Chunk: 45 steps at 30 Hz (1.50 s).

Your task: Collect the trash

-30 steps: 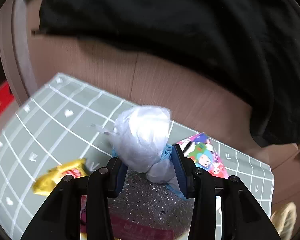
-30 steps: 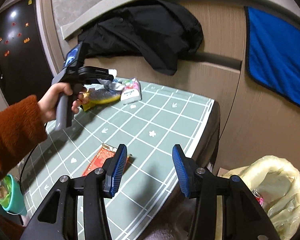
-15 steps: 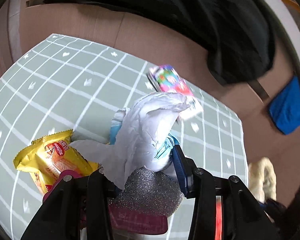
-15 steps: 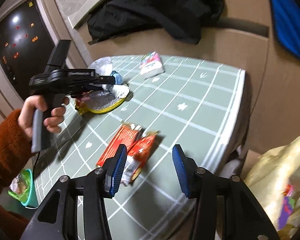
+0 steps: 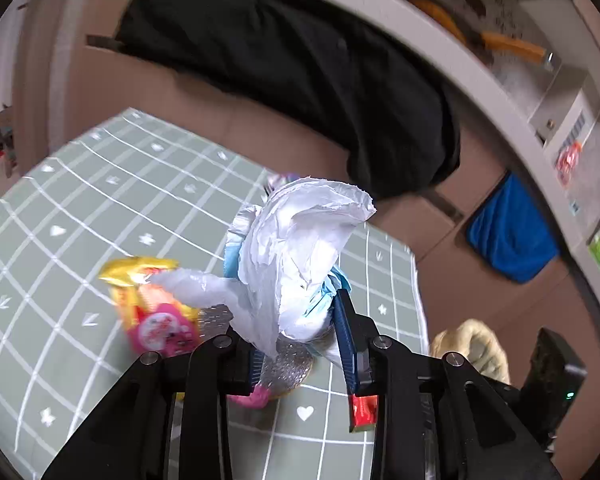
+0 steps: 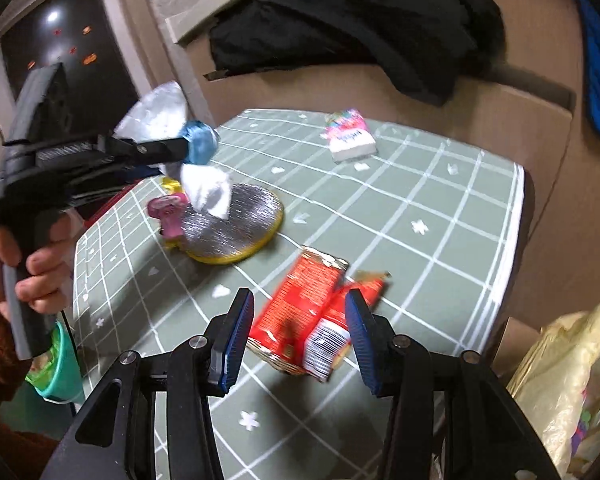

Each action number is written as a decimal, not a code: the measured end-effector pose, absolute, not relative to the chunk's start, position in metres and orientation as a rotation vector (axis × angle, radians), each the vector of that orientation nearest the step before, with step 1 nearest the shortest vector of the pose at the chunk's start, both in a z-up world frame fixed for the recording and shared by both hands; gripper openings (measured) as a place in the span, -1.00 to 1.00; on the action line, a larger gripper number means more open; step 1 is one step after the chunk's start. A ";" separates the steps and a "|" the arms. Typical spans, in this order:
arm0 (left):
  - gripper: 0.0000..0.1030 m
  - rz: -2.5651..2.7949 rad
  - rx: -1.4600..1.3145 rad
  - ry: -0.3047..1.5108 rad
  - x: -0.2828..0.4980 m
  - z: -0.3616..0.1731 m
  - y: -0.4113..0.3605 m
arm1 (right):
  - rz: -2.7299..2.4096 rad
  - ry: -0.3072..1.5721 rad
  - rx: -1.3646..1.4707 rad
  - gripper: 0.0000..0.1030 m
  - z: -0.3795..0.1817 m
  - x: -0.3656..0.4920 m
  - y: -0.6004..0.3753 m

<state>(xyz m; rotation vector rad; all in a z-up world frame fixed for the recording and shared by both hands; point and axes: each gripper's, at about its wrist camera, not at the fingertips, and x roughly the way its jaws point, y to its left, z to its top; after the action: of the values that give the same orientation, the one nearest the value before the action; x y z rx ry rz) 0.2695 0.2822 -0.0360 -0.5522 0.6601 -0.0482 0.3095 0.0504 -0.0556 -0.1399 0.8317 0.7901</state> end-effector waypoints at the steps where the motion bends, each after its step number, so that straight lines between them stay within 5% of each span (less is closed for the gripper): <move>1: -0.37 -0.025 -0.548 0.648 0.263 -0.033 0.286 | 0.786 0.827 -0.157 -0.13 -0.055 0.308 0.053; 17: -0.37 0.087 -0.542 0.654 0.194 -0.046 0.297 | 0.608 0.910 -0.183 -0.10 -0.093 0.327 0.061; 21: -0.37 0.091 -0.529 0.647 0.188 -0.044 0.290 | 0.657 0.870 -0.277 -0.39 -0.091 0.315 0.075; 25: -0.37 0.082 -0.484 0.638 0.188 -0.039 0.278 | 0.728 0.798 -0.256 -0.61 -0.068 0.302 0.069; 45: -0.37 -0.110 -0.221 0.502 0.207 0.037 0.140 | 0.647 0.542 -0.074 -0.61 0.036 0.266 -0.052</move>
<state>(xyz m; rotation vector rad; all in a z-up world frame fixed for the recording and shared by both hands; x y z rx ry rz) 0.2073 0.1403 0.0367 -0.2211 0.5015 -0.1097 0.2659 -0.0520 0.0355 -0.0738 0.5417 0.6468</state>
